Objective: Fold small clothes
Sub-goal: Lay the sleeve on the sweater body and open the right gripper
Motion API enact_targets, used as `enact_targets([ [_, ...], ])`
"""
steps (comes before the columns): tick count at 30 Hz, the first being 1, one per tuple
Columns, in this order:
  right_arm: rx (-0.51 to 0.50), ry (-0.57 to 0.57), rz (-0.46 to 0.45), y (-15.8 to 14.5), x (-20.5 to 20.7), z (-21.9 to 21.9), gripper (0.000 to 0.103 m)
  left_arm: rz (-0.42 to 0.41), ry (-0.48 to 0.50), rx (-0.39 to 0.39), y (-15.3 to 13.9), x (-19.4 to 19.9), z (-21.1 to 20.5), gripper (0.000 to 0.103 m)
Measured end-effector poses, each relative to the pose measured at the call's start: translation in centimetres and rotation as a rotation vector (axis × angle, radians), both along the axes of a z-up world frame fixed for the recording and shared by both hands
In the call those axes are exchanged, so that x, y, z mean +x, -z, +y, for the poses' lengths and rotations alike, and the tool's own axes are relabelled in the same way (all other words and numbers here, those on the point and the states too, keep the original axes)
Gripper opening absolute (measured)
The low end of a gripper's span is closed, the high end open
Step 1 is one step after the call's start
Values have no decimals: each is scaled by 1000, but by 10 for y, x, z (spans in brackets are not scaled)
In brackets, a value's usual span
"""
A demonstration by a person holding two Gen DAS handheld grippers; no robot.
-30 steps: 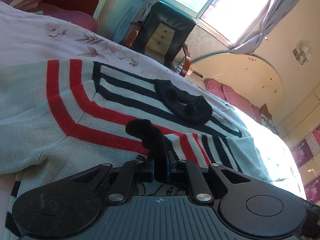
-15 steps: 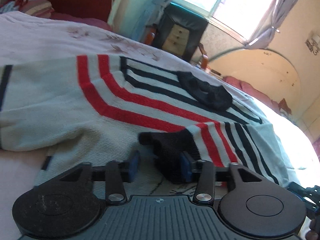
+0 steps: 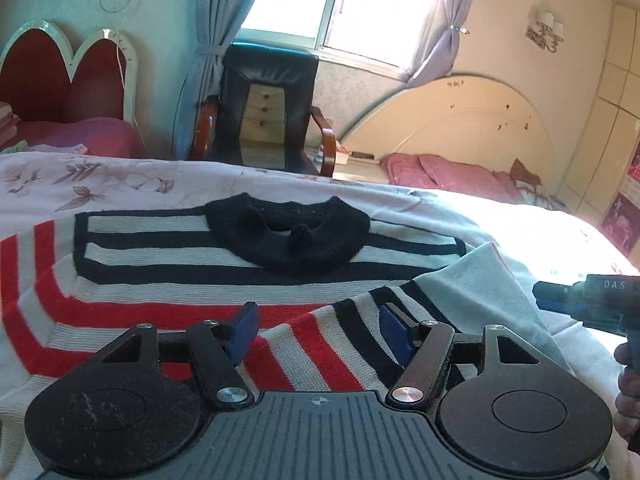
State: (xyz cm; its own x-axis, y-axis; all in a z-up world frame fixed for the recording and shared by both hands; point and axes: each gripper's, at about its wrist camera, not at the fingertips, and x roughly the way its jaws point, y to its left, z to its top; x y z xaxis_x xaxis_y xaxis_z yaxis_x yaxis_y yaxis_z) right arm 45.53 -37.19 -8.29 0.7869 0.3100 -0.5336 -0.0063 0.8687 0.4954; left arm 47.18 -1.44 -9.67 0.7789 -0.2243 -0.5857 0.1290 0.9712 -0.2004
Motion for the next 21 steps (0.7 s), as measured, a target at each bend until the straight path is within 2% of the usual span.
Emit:
enact_targets([
  [1, 17, -2, 7, 4, 6, -2, 22, 26, 2, 19, 5, 3, -4, 66],
  [2, 30, -12, 14, 7, 11, -3, 15, 57, -11, 56, 12, 6, -8, 66],
  [3, 24, -35, 32, 11, 17, -1, 8, 52, -26, 90, 20, 3, -10, 66],
  [5, -64, -50, 77, 22, 22, 5, 6, 19, -45, 103, 25, -5, -9, 66],
  [7, -64, -64, 69, 21, 21, 2, 6, 27, -69, 103, 19, -9, -5, 66],
  [9, -92, -64, 39, 11, 19, 1, 15, 8, -105, 87, 10, -11, -3, 66],
  [12, -85, -58, -17, 0, 32, -5, 21, -13, -86, 62, 3, 1, -16, 66],
  [17, -28, -74, 33, 5, 77, -5, 30, -30, -29, 88, 3, 26, -65, 66],
  [19, 7, -107, 62, 10, 88, -5, 26, 0, -37, 81, 9, 35, -76, 66],
  [20, 16, -135, 61, 11, 90, -4, 21, 17, -49, 88, 14, 38, -79, 66],
  [21, -8, -156, 51, 11, 90, -2, 11, 34, -63, 107, 19, 40, -82, 66],
])
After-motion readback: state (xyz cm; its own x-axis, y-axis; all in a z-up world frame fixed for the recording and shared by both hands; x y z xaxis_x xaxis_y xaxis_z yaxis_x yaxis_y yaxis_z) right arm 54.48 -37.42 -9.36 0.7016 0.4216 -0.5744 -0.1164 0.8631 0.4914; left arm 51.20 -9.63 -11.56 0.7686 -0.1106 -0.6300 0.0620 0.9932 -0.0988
